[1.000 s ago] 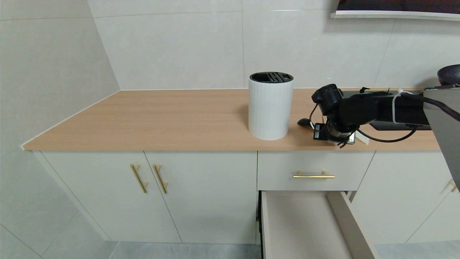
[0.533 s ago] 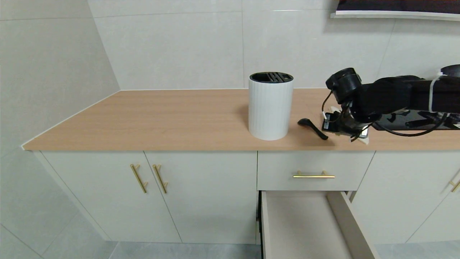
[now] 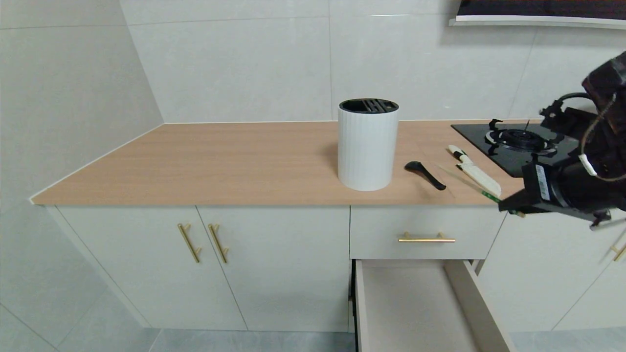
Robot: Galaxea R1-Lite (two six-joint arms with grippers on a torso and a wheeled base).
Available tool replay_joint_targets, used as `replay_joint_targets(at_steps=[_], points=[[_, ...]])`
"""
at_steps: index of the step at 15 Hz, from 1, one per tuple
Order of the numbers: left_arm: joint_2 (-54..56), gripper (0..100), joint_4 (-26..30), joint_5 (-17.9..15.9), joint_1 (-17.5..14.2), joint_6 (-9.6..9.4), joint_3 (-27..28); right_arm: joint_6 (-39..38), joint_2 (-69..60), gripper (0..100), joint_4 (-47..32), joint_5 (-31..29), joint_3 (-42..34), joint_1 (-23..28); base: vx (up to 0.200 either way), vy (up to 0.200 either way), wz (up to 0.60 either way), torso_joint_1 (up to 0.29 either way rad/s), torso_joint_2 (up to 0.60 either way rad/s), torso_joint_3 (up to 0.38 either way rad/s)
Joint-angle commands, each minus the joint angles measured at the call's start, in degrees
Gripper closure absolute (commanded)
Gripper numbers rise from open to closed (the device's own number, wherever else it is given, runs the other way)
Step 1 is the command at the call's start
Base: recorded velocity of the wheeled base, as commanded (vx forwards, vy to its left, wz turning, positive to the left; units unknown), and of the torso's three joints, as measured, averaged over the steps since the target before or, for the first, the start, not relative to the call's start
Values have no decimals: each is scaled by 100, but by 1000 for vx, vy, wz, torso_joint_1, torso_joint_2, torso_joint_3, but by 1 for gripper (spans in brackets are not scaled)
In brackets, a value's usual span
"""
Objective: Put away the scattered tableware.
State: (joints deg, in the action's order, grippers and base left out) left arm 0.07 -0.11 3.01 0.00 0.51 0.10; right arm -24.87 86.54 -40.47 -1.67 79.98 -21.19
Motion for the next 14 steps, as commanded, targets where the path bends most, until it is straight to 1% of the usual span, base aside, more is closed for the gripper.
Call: replay_joint_targets(at_steps=[1, 3, 5, 10, 14], points=[[-7, 0, 2, -2, 0, 2, -1, 26, -621, 100, -374, 44, -563, -263, 0, 0, 0, 0, 0, 0], [-7, 0, 2, 7, 0, 2, -1, 26, -489, 100, -602, 62, -756, -439, 0, 0, 0, 0, 0, 0], [-7, 0, 2, 7, 0, 2, -1, 17, 47, 100, -637, 62, -1072, -659, 0, 0, 0, 0, 0, 0], [-7, 0, 2, 7, 0, 2, -1, 0, 1383, 100, -585, 53, -1152, -659, 0, 0, 0, 0, 0, 0], [-7, 0, -7, 7, 0, 2, -1, 0, 1585, 100, -409, 62, -1222, -729, 0, 0, 0, 0, 0, 0]])
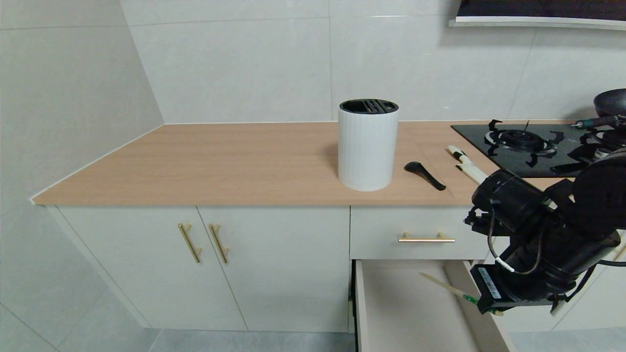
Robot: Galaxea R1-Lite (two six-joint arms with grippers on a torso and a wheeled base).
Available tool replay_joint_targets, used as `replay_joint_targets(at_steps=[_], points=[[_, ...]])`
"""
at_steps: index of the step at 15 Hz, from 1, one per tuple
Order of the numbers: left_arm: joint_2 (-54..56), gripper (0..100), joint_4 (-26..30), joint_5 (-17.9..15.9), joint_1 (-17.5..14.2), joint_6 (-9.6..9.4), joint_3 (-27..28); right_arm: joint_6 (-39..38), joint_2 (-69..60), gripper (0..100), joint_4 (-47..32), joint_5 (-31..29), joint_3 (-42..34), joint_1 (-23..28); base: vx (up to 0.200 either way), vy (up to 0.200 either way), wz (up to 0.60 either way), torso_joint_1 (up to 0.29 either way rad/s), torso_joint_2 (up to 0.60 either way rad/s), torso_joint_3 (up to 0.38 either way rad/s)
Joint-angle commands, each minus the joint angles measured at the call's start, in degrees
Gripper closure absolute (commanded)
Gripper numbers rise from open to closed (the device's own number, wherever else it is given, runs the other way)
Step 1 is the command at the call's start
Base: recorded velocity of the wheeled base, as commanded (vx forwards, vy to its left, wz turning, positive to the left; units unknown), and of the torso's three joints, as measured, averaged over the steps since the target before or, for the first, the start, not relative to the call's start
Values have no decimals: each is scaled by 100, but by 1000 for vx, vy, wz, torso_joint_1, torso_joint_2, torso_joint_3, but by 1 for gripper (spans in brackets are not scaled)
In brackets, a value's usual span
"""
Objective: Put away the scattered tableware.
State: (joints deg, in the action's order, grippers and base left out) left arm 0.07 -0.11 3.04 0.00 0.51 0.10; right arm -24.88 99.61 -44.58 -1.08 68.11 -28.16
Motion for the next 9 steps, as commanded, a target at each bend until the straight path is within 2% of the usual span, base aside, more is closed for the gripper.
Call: replay_joint_targets(at_steps=[1, 4, 9], points=[[-7, 0, -7, 4, 0, 2, -1, 10, 305, 100, 55, 3, -52, -67, 0, 0, 0, 0, 0, 0], [-7, 0, 2, -5, 0, 2, -1, 10, 296, 100, 380, -32, -281, -199, 0, 0, 0, -54, 143, 91], [-7, 0, 2, 4, 0, 2, -1, 10, 305, 100, 477, -67, -342, -234, 0, 0, 0, -149, 438, 278]])
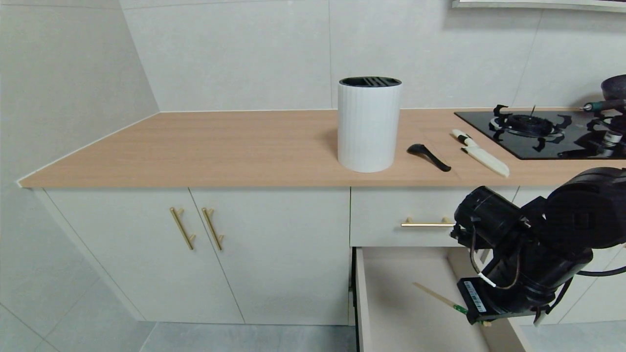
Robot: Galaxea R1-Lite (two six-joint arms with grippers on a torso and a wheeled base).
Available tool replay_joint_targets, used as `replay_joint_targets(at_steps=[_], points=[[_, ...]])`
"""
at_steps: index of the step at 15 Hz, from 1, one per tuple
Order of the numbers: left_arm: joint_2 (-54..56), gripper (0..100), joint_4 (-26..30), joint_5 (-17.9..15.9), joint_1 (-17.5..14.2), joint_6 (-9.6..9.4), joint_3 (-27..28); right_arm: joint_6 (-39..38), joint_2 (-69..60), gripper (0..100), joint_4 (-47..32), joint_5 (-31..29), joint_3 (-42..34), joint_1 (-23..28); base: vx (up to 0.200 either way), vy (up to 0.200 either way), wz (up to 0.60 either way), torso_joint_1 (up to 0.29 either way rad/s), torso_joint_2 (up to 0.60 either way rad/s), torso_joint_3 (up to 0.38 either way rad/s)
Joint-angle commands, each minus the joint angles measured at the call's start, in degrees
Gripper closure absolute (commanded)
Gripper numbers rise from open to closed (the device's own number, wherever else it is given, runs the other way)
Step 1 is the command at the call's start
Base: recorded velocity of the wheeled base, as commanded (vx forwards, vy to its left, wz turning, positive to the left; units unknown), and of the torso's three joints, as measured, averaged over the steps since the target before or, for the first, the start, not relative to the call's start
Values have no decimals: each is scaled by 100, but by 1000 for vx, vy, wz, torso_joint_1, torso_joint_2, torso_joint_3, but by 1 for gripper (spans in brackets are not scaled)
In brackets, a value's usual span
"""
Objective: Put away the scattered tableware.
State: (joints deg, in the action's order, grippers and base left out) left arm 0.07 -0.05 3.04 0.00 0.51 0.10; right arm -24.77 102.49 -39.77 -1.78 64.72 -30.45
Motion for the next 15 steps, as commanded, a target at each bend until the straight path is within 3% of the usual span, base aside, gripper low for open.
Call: replay_joint_targets(at_steps=[1, 11, 15], points=[[-7, 0, -4, 4, 0, 2, -1, -1, 17, 100, -5, 2, -3, -13, 0, 0, 0, -144, 466, 310], [-7, 0, -4, 4, 0, 2, -1, -1, 8, 100, 83, -42, -12, -13, 0, 0, 0, -97, 450, 354], [-7, 0, -13, 4, 0, 2, -1, -10, 8, 100, 153, -42, -3, -13, 0, 0, 0, -13, 157, 138]])
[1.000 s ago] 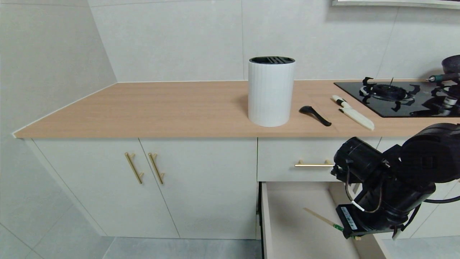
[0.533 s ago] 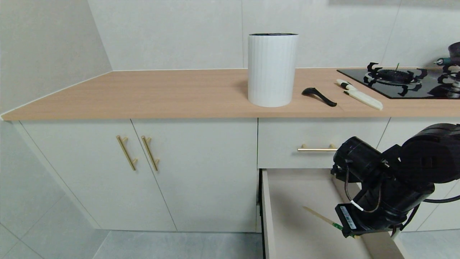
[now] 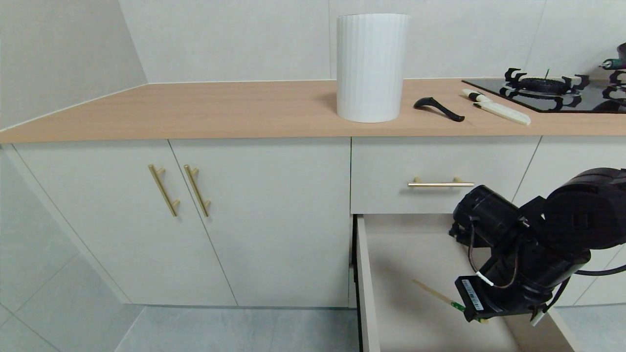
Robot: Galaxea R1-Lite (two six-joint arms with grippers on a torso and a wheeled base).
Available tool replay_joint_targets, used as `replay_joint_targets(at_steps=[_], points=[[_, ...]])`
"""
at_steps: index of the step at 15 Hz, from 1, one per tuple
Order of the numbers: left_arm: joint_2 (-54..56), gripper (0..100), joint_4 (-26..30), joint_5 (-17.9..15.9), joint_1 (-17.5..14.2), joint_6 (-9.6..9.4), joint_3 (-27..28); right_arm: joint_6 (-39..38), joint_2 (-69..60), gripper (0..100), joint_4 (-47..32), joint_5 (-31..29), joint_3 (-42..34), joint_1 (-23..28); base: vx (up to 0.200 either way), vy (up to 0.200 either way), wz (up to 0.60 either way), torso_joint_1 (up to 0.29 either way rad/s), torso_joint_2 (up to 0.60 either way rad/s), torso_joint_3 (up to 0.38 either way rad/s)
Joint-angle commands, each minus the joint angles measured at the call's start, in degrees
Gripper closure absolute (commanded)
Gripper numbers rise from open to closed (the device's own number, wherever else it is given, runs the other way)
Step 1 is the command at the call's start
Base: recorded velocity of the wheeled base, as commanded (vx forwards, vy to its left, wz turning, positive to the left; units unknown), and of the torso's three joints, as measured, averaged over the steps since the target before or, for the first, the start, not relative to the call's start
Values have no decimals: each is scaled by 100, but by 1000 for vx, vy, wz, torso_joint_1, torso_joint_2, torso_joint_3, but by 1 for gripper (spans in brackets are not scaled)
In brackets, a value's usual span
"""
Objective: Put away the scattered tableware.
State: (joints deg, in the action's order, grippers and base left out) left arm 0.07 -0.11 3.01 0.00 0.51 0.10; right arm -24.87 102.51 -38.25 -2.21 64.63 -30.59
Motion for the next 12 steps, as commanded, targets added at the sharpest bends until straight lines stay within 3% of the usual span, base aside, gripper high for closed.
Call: replay_joint_targets(at_steps=[1, 9, 12], points=[[-7, 0, -7, -2, 0, 2, -1, -9, -3, 100, 37, 1, -3, 0, 0, 0, 0, 0, 0, 0], [-7, 0, -7, 7, 0, 2, -1, 8, 823, 100, 1540, -210, 243, 18, 0, 0, 0, 0, 0, 0], [-7, 0, -7, 7, 0, 2, -1, -9, 1386, 100, 1663, -298, 454, 9, 0, 0, 0, 0, 0, 0]])
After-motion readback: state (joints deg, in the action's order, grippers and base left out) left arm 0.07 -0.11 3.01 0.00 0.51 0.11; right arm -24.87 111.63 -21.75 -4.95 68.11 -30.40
